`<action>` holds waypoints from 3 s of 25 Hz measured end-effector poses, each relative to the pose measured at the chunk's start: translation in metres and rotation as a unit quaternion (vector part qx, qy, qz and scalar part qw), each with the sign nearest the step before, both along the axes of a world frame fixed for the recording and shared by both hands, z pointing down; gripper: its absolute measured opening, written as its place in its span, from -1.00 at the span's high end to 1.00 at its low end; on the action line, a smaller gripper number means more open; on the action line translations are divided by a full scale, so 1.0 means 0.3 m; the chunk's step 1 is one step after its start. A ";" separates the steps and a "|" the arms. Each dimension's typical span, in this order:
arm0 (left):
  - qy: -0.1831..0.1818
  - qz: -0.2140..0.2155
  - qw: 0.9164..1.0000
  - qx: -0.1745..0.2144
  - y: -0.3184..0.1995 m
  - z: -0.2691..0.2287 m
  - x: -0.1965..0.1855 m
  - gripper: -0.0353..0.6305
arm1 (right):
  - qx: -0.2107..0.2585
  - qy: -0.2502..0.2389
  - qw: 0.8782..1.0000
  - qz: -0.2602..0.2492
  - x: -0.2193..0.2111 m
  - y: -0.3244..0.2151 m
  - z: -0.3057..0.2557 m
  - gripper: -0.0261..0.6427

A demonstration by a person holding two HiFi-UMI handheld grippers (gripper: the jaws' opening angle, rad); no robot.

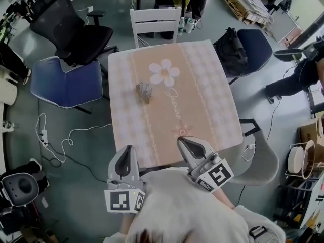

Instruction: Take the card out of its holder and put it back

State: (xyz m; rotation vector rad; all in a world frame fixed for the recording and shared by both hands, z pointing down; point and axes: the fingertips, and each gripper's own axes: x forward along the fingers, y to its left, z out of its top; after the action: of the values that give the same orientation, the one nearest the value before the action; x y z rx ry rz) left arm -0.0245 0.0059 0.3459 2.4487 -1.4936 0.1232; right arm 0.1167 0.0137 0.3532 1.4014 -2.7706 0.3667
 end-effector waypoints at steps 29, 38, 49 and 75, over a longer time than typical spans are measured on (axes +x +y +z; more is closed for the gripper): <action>-0.002 0.034 0.999 -0.015 -0.139 -0.009 -0.003 0.89 | -0.014 -0.002 0.999 0.040 0.002 -0.100 -0.013 0.93; 0.015 0.044 0.999 -0.009 -0.113 -0.025 -0.013 0.89 | -0.005 0.000 0.999 0.054 -0.024 -0.068 -0.023 0.93; 0.026 0.055 0.998 -0.005 -0.081 -0.025 -0.042 0.89 | 0.000 0.007 0.998 0.070 -0.046 -0.020 -0.029 0.93; 0.015 0.018 1.000 -0.009 -0.108 -0.005 -0.125 0.89 | 0.019 0.019 0.998 0.052 -0.081 -0.112 -0.049 0.93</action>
State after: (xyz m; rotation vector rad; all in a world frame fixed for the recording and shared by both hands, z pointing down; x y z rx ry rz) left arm -0.0619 -0.0266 0.3445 2.4518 -1.4300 0.1056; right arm 0.0924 -0.0201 0.3385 1.5480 -2.6950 0.2876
